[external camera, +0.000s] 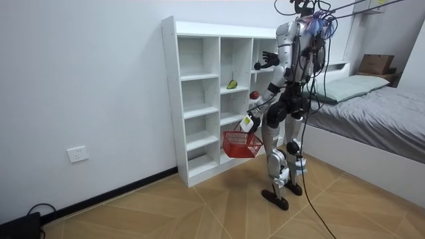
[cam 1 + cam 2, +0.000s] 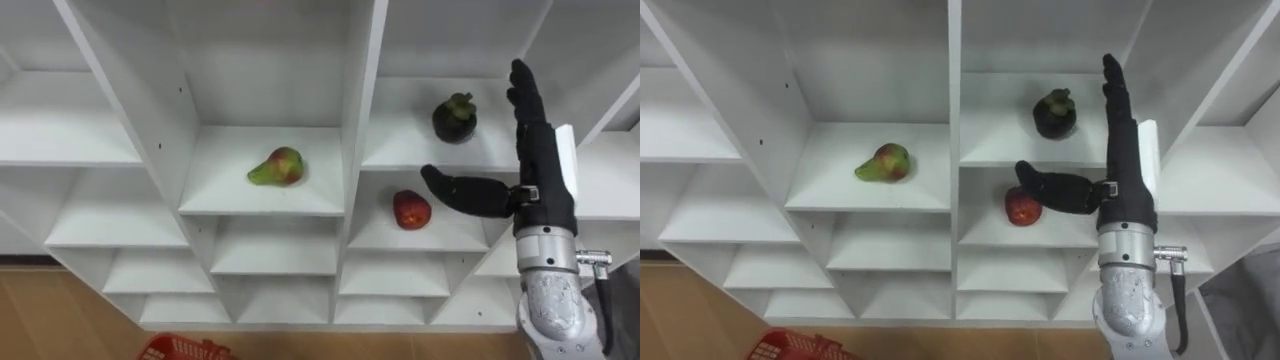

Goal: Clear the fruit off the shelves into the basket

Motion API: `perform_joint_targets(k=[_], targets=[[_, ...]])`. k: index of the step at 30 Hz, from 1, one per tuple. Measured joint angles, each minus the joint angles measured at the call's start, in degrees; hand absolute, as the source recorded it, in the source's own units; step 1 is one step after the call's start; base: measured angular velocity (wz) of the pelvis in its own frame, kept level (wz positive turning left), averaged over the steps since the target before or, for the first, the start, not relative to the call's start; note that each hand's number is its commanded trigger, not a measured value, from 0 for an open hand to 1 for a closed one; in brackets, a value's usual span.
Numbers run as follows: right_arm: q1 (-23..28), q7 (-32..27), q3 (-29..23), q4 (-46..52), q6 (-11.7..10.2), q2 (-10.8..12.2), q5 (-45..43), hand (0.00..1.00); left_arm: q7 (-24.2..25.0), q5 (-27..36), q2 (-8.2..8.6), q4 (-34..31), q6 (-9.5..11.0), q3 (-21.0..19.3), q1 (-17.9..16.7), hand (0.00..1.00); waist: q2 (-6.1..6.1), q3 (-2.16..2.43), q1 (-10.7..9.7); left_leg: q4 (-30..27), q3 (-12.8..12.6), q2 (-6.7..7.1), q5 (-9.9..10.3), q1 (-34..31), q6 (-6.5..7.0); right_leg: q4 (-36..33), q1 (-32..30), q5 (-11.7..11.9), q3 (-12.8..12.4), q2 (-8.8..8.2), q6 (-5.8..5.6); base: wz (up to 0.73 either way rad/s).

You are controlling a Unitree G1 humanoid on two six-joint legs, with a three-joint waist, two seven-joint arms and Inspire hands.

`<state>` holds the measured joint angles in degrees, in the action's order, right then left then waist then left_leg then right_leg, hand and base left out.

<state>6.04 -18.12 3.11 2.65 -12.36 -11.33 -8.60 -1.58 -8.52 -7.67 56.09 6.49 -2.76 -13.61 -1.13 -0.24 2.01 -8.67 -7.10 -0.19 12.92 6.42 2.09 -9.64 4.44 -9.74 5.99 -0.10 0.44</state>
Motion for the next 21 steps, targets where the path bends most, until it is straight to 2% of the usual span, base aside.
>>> perform_joint_targets(k=[6,10,17,21], targets=[[-1.5,-0.2,-0.4,-0.3,0.0,-0.2,2.7,0.00,0.0,-0.2,0.01,0.0,-0.3,0.0,-0.1,1.00,-0.74,0.09,0.0,0.0,0.7,-0.02,0.0,0.2,-0.04,0.1,0.5,0.0,1.0,-0.05,0.00,0.06],[-3.7,-0.5,-0.6,-4.0,0.0,-0.2,4.1,0.00,-0.3,-1.1,0.00,0.0,-0.3,0.0,-0.1,1.00,-0.73,0.07,0.1,-0.2,0.9,-0.05,-0.1,0.2,0.01,0.1,0.5,0.0,1.4,-0.29,0.00,0.02],[-4.3,0.1,-0.7,-5.7,0.0,-0.2,5.0,0.00,-0.5,-1.2,-0.02,0.0,-0.8,-0.1,-0.2,1.00,-0.54,-0.04,0.1,-0.2,1.1,0.03,-0.3,0.1,0.06,0.0,0.6,0.0,1.9,-0.50,-0.01,0.02],[-5.8,0.2,-1.1,-7.1,1.3,-0.2,6.2,0.00,-0.5,-1.1,0.05,-0.1,-1.2,-0.1,-0.4,1.00,-0.64,-0.01,0.3,-0.2,1.2,0.05,-0.3,0.1,0.06,0.0,0.6,0.0,1.9,-0.48,-0.01,0.00]])
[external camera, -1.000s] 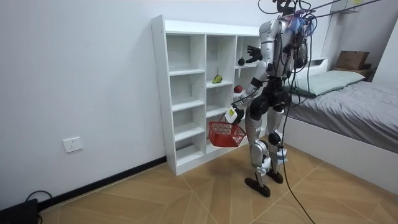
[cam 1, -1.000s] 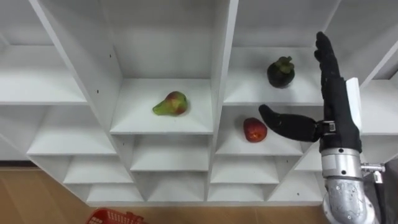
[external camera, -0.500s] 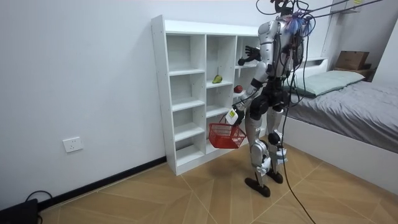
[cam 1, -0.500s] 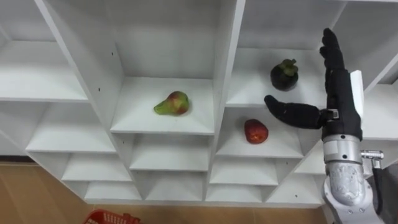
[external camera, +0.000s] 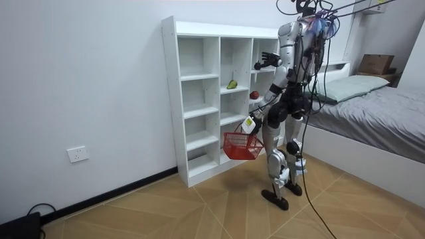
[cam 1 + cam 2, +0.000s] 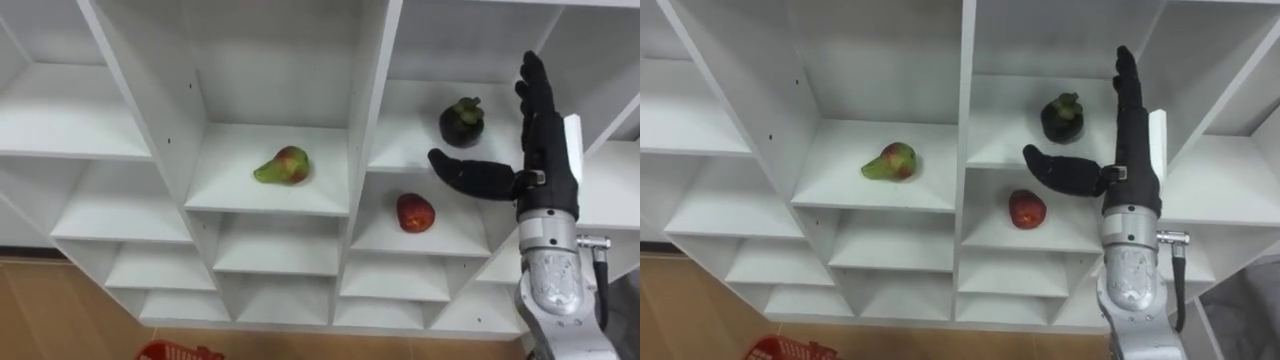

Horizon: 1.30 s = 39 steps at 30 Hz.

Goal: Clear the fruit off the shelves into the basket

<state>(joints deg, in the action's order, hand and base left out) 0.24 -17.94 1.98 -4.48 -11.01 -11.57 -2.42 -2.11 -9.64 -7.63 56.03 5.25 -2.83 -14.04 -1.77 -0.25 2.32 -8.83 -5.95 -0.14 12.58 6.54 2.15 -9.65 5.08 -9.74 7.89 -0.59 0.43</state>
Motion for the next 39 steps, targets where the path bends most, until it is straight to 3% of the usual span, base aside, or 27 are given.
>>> perform_joint_targets(k=[13,18,29,39], targets=[[-1.8,0.6,-0.3,-4.5,1.5,-1.9,0.0,0.00,1.4,-0.1,0.00,-3.3,-1.2,-0.2,-0.8,1.00,-0.20,-0.19,2.8,0.0,0.2,0.02,0.0,0.0,0.00,0.2,-0.1,0.0,0.2,-0.05,0.00,0.00],[-2.4,0.6,-0.4,-4.5,2.4,-2.0,0.0,0.00,2.4,-2.1,-0.01,-3.7,-2.8,-0.5,-1.3,1.00,0.07,-0.23,2.8,-0.1,0.5,0.01,0.0,0.0,-0.04,0.1,0.0,0.0,0.5,-0.05,0.00,0.01],[-4.2,0.6,-0.4,-6.5,3.0,-2.3,-0.2,0.00,2.8,-2.4,-0.07,-4.9,-3.5,-0.7,-1.4,1.00,-0.40,0.07,2.9,-0.7,1.5,0.08,0.0,0.0,-0.05,0.0,0.9,0.0,1.6,-0.12,0.00,0.05],[-4.7,0.5,-0.4,-6.7,3.6,-2.3,-0.3,0.00,2.8,-2.4,-0.06,-5.0,-4.0,-0.9,-1.4,1.00,-0.40,-0.06,2.8,-0.7,2.0,0.16,0.0,-0.2,-0.05,0.0,1.0,0.0,2.0,-0.16,0.00,0.01]])
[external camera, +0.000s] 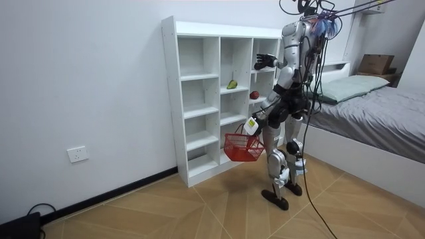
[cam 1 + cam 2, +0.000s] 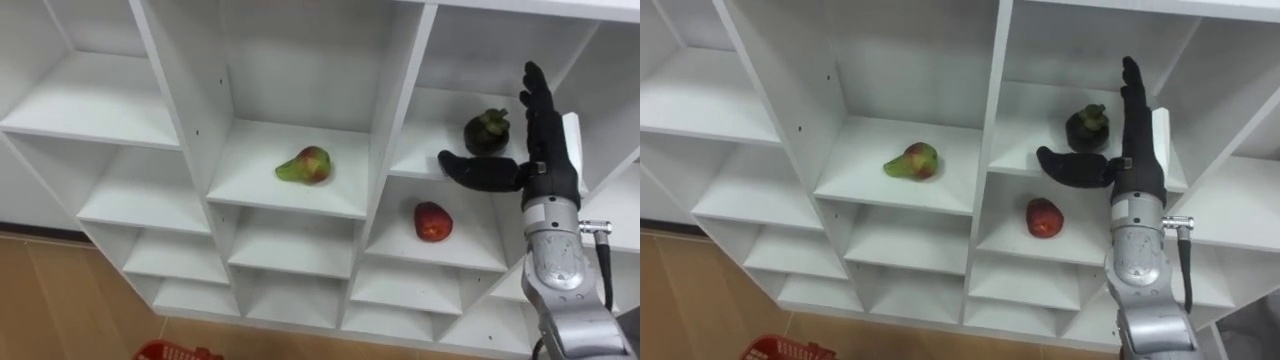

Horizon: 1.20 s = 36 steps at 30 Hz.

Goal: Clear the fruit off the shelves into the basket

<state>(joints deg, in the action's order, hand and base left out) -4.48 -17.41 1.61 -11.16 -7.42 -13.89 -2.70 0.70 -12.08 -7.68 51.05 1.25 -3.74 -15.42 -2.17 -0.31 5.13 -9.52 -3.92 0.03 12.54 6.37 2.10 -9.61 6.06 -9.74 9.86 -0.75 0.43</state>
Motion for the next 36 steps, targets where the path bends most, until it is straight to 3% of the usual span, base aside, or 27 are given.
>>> perform_joint_targets(k=[19,27,31,35,36], targets=[[-0.7,2.0,-0.6,-5.1,-0.1,0.0,0.7,0.00,0.0,-0.1,-0.12,-0.5,-0.9,0.0,-1.5,1.00,0.36,-0.19,-0.2,0.0,0.0,0.00,0.0,0.0,0.00,0.0,0.0,0.0,0.0,0.02,0.00,0.00],[-2.3,2.1,-0.7,-10.3,-2.4,0.0,0.7,0.00,-0.5,0.1,-0.05,0.0,-0.9,0.0,-1.1,1.00,0.42,-0.11,-0.5,-0.2,0.9,0.08,0.0,0.5,-0.01,0.1,0.9,0.0,0.5,-0.03,0.00,0.04],[-3.0,2.6,-0.7,-12.3,-2.6,0.0,0.6,0.00,-1.3,0.1,0.00,0.1,-0.9,0.0,-0.9,1.00,0.02,0.15,-0.8,-0.3,1.4,0.17,0.0,0.3,-0.03,0.1,1.1,0.0,1.0,-0.16,0.00,0.06],[-3.4,3.7,-1.2,-12.8,-2.5,0.0,0.5,0.14,-1.2,0.1,0.02,0.1,-1.0,0.0,-0.8,1.00,-0.01,0.17,-1.0,-0.5,1.6,0.27,0.0,0.1,-0.02,0.1,1.0,0.0,1.2,-0.24,0.00,0.02],[-3.4,3.9,-1.2,-12.8,-2.6,0.0,0.4,0.29,-1.2,0.1,0.02,0.1,-1.0,0.0,-0.8,1.00,-0.02,0.17,-1.0,-0.5,1.6,0.27,0.0,0.1,-0.02,0.1,1.0,0.0,1.1,-0.24,0.00,0.00]])
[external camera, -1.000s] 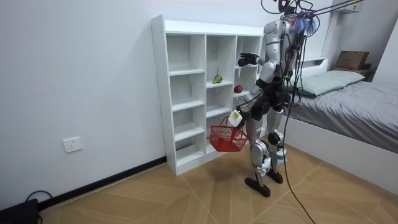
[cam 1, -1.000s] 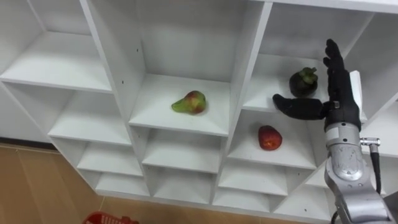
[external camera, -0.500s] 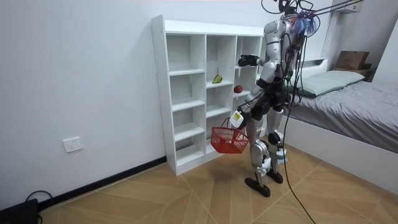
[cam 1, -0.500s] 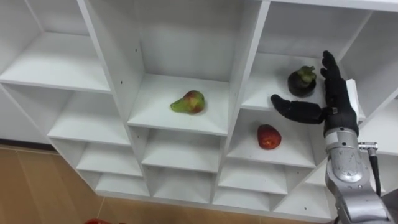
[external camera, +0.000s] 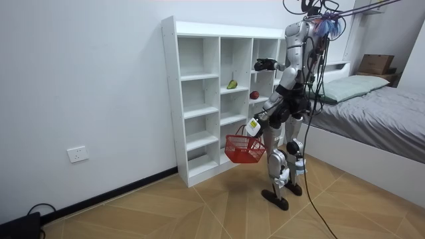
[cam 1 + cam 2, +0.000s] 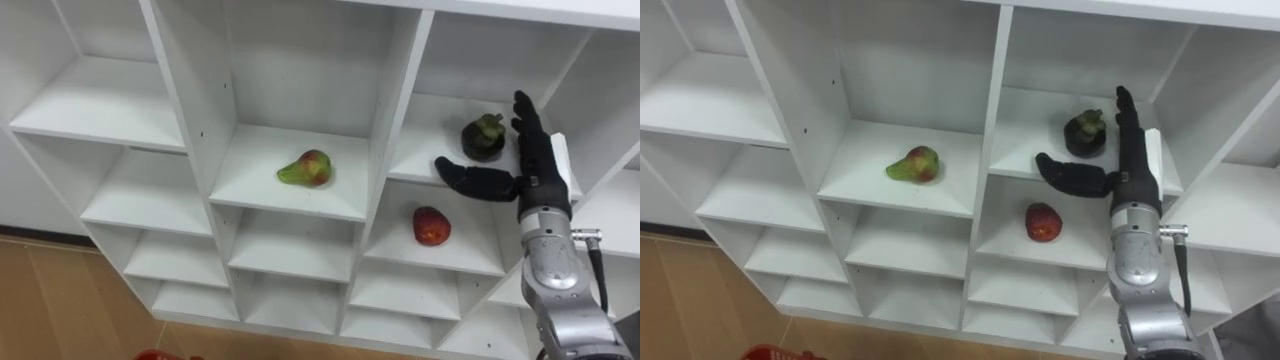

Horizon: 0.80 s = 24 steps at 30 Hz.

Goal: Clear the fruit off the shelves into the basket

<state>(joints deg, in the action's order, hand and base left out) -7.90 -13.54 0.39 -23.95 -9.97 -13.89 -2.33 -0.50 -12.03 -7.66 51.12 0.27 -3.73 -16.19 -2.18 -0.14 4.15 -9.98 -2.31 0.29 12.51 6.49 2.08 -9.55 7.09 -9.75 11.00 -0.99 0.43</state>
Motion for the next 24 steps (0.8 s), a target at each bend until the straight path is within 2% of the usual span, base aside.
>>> perform_joint_targets(k=[1,2,3,9,13,24], targets=[[0.0,0.0,0.0,0.0,0.0,0.0,-0.1,0.61,0.0,0.0,0.00,0.0,0.0,0.0,0.1,1.00,-0.03,0.02,0.0,0.0,0.0,0.01,0.0,0.0,0.00,0.0,0.0,0.0,0.0,0.00,0.00,0.00],[0.0,-0.1,0.0,0.0,0.0,0.0,-0.1,0.68,0.0,0.0,0.00,0.0,0.0,0.0,0.1,1.00,-0.04,0.03,0.0,0.0,0.0,0.02,0.0,0.0,0.00,0.0,0.0,0.0,0.0,0.00,0.00,0.00],[0.0,-0.2,-0.6,-0.1,-0.1,0.0,-0.3,0.98,0.0,0.0,-0.01,0.0,0.0,0.0,0.1,1.00,-0.07,0.05,-0.1,0.0,0.0,0.04,0.0,0.1,0.01,0.0,0.0,0.0,0.0,0.00,0.00,0.00],[-0.7,-0.3,-2.8,-1.2,0.0,-0.4,-0.4,1.00,-0.5,0.1,-0.02,0.0,-0.2,0.0,0.3,1.00,-0.35,0.18,-0.6,-0.3,0.1,0.01,0.0,0.2,0.01,0.0,0.2,0.0,0.0,0.05,0.00,0.00],[-1.8,-0.6,-2.9,-2.0,0.1,-1.0,-0.5,1.00,-0.5,0.2,-0.03,0.0,-0.3,0.0,0.4,1.00,-0.46,0.16,-0.6,-0.3,0.1,-0.03,0.0,0.1,0.01,0.0,0.1,0.0,0.1,0.04,0.00,0.00],[-2.2,0.1,-3.4,-2.3,0.0,-1.0,-2.1,1.00,-0.5,0.2,-0.07,0.0,-0.3,0.1,0.4,1.00,-0.68,0.11,-0.7,-0.1,0.1,-0.03,0.0,0.1,0.01,0.0,-0.1,0.0,0.2,0.04,0.00,0.00]])
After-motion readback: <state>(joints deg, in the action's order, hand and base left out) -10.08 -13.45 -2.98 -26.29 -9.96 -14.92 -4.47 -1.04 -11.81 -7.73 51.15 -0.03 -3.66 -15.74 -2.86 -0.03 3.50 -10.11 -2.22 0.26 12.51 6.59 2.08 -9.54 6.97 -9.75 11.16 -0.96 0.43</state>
